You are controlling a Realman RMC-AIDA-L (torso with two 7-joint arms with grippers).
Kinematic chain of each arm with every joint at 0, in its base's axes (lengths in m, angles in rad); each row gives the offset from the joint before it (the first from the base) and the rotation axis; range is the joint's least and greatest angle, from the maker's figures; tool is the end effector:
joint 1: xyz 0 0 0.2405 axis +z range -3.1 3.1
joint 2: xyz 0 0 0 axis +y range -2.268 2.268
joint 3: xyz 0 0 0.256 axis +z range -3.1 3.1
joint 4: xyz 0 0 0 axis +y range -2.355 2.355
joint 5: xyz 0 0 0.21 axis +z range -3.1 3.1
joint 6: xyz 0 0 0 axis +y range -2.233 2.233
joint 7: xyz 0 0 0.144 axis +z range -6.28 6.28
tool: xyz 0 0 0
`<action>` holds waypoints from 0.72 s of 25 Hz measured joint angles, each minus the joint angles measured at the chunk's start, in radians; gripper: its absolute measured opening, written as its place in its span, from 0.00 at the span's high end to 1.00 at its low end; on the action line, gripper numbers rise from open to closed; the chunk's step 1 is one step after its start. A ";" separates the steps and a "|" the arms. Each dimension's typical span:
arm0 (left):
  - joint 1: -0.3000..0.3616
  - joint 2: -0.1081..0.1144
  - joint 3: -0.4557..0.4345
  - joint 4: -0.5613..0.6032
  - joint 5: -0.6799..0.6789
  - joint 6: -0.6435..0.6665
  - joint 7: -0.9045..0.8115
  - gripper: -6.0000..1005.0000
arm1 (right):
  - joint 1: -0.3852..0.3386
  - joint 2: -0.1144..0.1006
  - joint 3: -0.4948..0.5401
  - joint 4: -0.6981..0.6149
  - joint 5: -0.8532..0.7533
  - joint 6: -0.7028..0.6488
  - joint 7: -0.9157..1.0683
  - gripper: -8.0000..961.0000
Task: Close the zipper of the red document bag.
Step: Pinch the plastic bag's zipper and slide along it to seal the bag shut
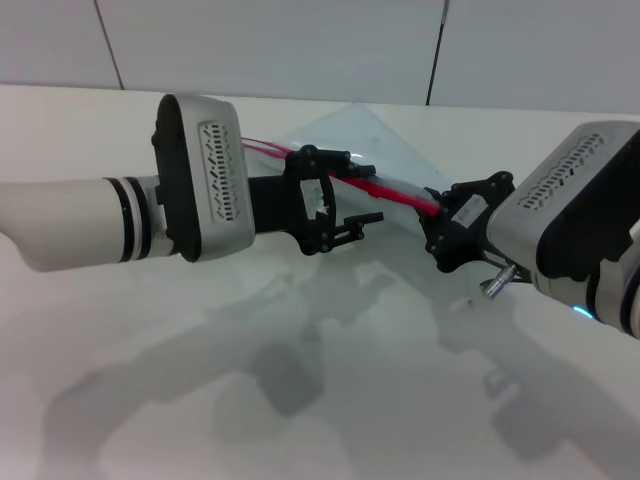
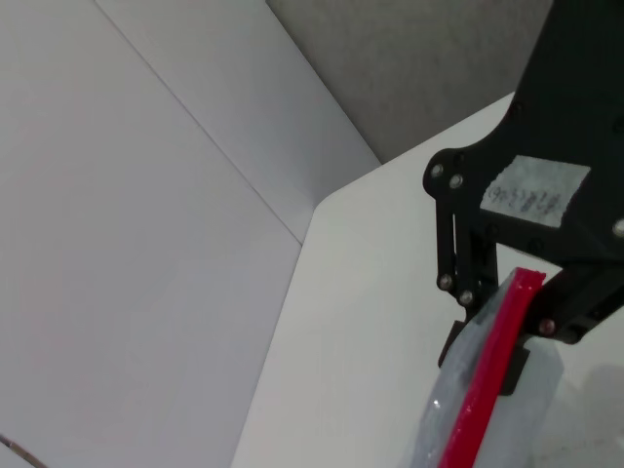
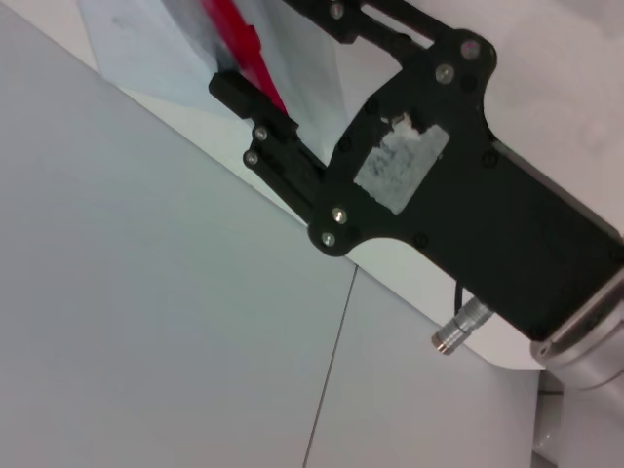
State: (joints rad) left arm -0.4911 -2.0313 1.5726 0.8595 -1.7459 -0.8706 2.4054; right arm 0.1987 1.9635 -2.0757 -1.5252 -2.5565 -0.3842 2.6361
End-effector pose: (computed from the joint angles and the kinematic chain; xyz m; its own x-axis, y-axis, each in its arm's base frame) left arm -0.1902 0.3758 -0.0522 0.9026 -0.4191 0.0985 -0.2951 -0.7688 -0.5673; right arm 0.1590 0.3218 -0.0572 0.9612 -0.1592 -0.2252 -0.2712 -0.6943 -0.6666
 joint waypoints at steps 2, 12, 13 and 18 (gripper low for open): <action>0.003 -0.001 0.003 0.003 -0.003 0.005 0.010 0.52 | 0.000 0.000 0.001 0.000 0.001 0.000 0.000 0.94; 0.006 -0.004 0.003 0.006 -0.022 0.017 0.023 0.53 | 0.000 0.000 0.001 0.000 0.001 -0.001 -0.002 0.94; 0.006 -0.004 0.003 0.006 -0.025 0.017 0.023 0.53 | 0.000 0.000 0.001 0.000 0.001 -0.001 -0.002 0.94; 0.006 -0.004 0.003 0.006 -0.027 0.017 0.023 0.54 | 0.001 0.001 0.000 0.000 0.001 -0.004 -0.002 0.94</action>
State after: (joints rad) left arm -0.4847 -2.0356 1.5753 0.8652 -1.7733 -0.8541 2.4283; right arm 0.1999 1.9649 -2.0754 -1.5247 -2.5556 -0.3880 2.6337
